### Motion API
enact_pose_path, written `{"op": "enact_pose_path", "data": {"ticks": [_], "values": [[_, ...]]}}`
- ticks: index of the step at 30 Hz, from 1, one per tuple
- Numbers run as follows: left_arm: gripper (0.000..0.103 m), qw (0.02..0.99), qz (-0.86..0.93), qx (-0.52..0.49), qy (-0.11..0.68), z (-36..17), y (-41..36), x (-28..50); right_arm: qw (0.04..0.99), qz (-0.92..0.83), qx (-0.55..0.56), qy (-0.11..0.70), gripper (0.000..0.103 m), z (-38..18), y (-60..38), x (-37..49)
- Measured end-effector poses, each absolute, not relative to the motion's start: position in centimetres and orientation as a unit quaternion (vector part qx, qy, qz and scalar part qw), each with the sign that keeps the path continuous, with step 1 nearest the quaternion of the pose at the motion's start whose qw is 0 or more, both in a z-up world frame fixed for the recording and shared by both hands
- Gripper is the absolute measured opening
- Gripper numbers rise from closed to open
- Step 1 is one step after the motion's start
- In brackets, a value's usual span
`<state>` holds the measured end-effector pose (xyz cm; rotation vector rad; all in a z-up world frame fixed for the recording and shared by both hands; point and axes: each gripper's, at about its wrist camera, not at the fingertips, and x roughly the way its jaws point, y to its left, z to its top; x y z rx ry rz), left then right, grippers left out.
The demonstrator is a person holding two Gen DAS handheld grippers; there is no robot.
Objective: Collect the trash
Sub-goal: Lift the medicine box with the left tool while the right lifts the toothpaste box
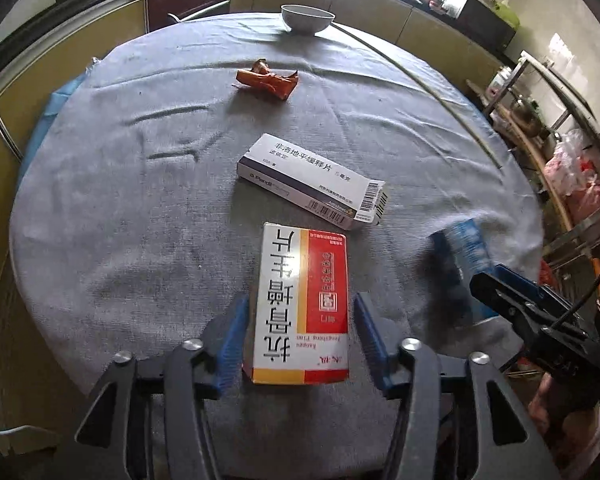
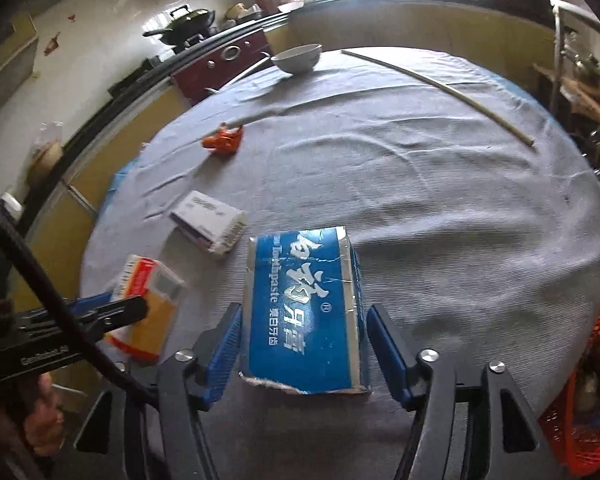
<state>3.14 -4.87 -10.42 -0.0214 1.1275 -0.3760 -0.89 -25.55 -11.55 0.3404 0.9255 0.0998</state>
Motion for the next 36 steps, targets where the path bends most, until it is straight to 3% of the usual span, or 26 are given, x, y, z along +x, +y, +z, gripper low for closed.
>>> {"op": "enact_pose_path", "data": {"ticks": [4,18,19,21,25,36], "values": [[0.062,0.83,-0.178,-0.019,0.528,-10.4,-3.7,2.5,0.886,0.058,0.178,0.424,0.075,-10.7,-26.1,-1.4],[0.062,0.82,-0.174,-0.026,0.544,-12.1,-4.7,2.5,0.885,0.015,0.124,0.448,0.075,-12.1,-23.4,0.0],[0.062,0.819,-0.173,-0.029,0.546,-12.2,-4.6,2.5,0.886,0.012,0.112,0.449,0.075,-12.2,-23.2,0.0],[0.053,0.82,-0.172,-0.036,0.544,-12.4,-4.5,2.5,0.888,0.015,0.098,0.45,0.069,-12.5,-23.0,0.0],[0.05,0.827,-0.172,-0.035,0.534,-12.1,-4.7,2.2,0.893,0.018,0.098,0.44,0.061,-12.2,-23.5,-0.4],[0.05,0.869,-0.159,0.024,0.469,-7.1,-6.8,0.1,0.915,0.033,0.152,0.373,0.059,-8.9,-25.6,-2.5]]}}
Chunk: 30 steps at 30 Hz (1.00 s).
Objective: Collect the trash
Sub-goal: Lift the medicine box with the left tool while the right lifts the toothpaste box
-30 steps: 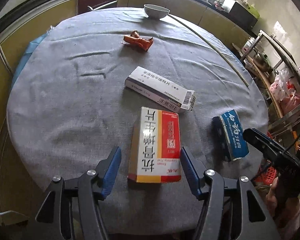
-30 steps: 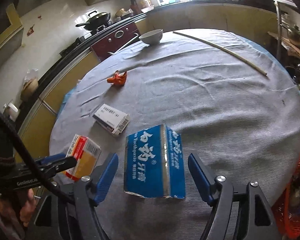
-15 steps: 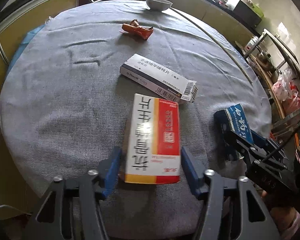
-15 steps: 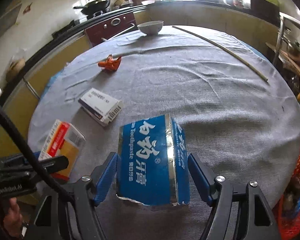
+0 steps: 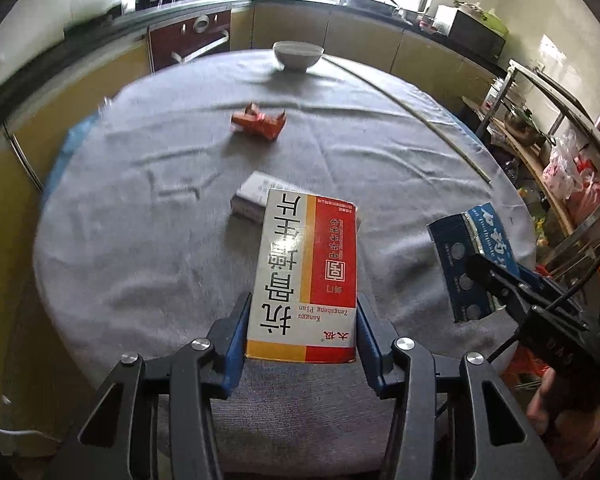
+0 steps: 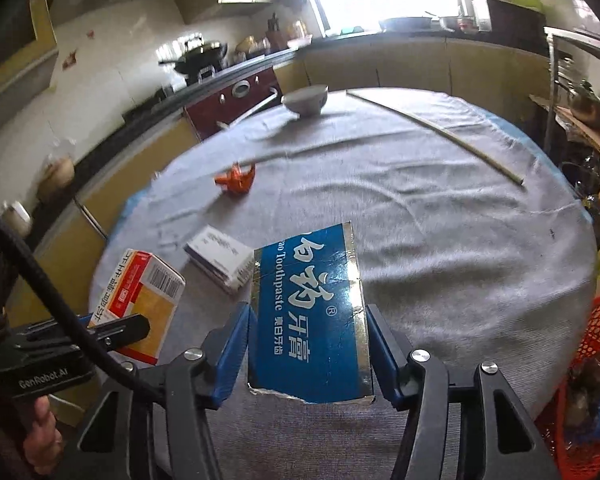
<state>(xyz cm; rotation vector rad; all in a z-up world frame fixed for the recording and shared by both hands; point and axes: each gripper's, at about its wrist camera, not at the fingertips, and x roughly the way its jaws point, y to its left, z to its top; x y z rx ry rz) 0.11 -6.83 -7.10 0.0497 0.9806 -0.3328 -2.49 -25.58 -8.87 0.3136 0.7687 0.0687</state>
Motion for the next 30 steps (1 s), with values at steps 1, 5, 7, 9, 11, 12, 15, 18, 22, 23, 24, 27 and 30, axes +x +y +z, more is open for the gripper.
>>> {"op": "enact_pose_path", "data": {"ticks": [1,5,7,9,11,12,15,18,22,23,24,27,30], "values": [[0.05,0.872,-0.158,0.031,0.462,-6.7,-7.1,-0.2,0.916,0.034,0.156,0.369,0.059,-8.6,-25.8,-2.7],[0.05,0.888,-0.149,0.062,0.431,-5.1,-8.3,-1.6,0.921,0.033,0.175,0.346,0.06,-7.5,-27.0,-3.9],[0.05,0.894,-0.147,0.078,0.416,-4.4,-9.0,-2.2,0.923,0.031,0.181,0.339,0.06,-7.2,-27.5,-4.4],[0.05,0.898,-0.144,0.089,0.406,-4.0,-9.5,-2.7,0.924,0.031,0.188,0.332,0.06,-6.9,-28.0,-5.0],[0.05,0.9,-0.143,0.096,0.4,-3.7,-10.0,-3.0,0.925,0.029,0.193,0.326,0.06,-6.7,-28.4,-5.5],[0.05,0.901,-0.142,0.1,0.398,-3.5,-10.3,-3.2,0.925,0.029,0.195,0.324,0.06,-6.7,-28.5,-5.7],[0.05,0.903,-0.139,0.106,0.393,-3.2,-10.9,-3.7,0.927,0.03,0.201,0.317,0.06,-6.5,-29.1,-6.5],[0.05,0.906,-0.134,0.114,0.384,-2.8,-11.6,-4.2,0.928,0.029,0.203,0.311,0.059,-6.3,-29.6,-7.3],[0.05,0.908,-0.133,0.125,0.378,-2.8,-12.7,-5.0,0.932,0.023,0.198,0.303,0.06,-6.0,-30.3,-8.4],[0.051,0.908,-0.133,0.127,0.377,-2.8,-12.9,-5.1,0.933,0.022,0.197,0.301,0.06,-6.0,-30.5,-8.7],[0.051,0.907,-0.133,0.129,0.377,-2.8,-13.2,-5.3,0.933,0.02,0.198,0.3,0.06,-5.9,-30.7,-9.0],[0.051,0.907,-0.135,0.139,0.373,-2.8,-13.9,-5.7,0.935,0.013,0.199,0.295,0.06,-5.9,-31.3,-9.9],[0.051,0.909,-0.135,0.147,0.367,-2.7,-14.4,-6.2,0.934,0.008,0.204,0.292,0.06,-5.9,-31.8,-10.4]]}}
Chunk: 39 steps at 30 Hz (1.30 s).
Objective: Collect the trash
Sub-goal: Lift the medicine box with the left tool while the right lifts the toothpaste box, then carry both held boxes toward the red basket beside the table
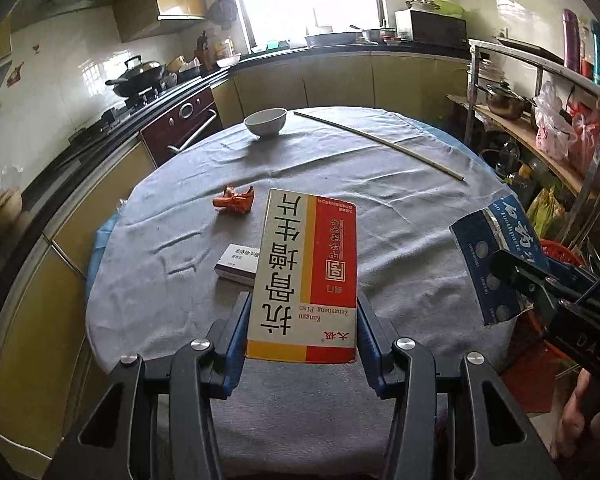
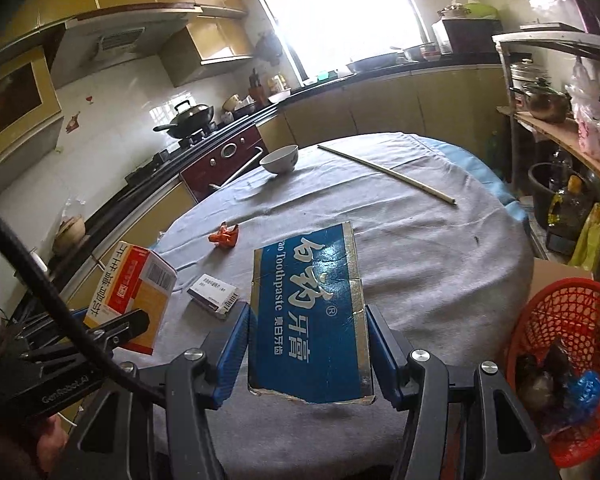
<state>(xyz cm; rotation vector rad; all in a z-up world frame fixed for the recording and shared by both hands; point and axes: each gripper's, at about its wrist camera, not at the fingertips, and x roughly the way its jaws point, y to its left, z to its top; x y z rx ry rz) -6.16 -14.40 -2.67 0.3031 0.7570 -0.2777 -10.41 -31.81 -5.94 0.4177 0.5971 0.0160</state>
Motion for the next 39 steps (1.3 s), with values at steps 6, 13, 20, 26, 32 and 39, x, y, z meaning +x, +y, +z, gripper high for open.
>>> {"op": "enact_pose_path", "data": {"ticks": [6,13,20,26,32,39], "values": [[0.051,0.911,-0.135,0.157,0.357,-2.3,-15.0,-6.9,0.934,0.005,0.211,0.287,0.06,-5.9,-32.2,-11.0],[0.051,0.908,-0.143,0.166,0.356,-2.4,-16.0,-7.4,0.933,0.006,0.216,0.288,0.06,-6.3,-32.4,-11.8],[0.051,0.905,-0.148,0.175,0.358,-2.7,-16.7,-7.6,0.93,0.0,0.225,0.29,0.06,-6.8,-33.2,-12.3],[0.051,0.903,-0.151,0.183,0.358,-2.8,-17.2,-7.8,0.929,-0.003,0.231,0.29,0.06,-7.0,-33.7,-12.6],[0.051,0.899,-0.156,0.193,0.36,-3.0,-17.9,-7.8,0.927,-0.006,0.238,0.288,0.06,-7.1,-34.2,-12.9],[0.051,0.897,-0.16,0.202,0.359,-3.1,-18.7,-8.1,0.924,-0.008,0.248,0.292,0.06,-7.3,-34.8,-13.2]]}}
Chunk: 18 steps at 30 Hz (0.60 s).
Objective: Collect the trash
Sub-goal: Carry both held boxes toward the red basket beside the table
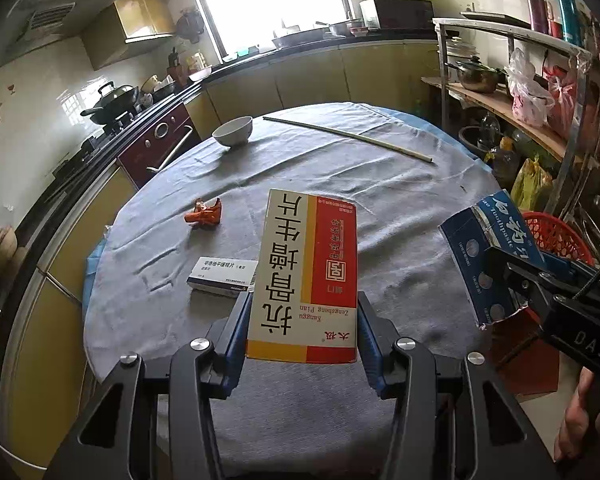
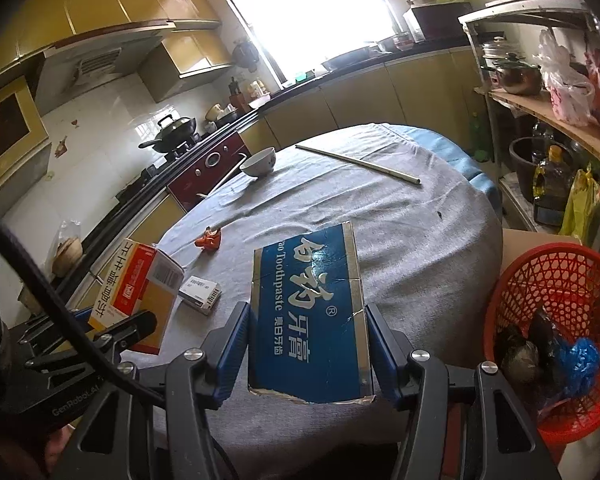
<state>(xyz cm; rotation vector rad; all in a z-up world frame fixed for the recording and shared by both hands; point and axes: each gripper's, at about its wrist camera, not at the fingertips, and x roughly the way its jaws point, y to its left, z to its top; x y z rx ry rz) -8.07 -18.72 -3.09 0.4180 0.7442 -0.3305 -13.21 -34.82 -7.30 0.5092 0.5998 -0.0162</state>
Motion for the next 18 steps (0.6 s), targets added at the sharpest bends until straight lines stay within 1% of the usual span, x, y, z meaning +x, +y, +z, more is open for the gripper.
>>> {"op": "enact_pose_path", "data": {"ticks": [18], "values": [[0.051,0.889,-0.172,0.224,0.361,-3.7,-20.6,-8.7,0.917,-0.014,0.269,0.295,0.06,-8.2,-36.4,-13.9]]}}
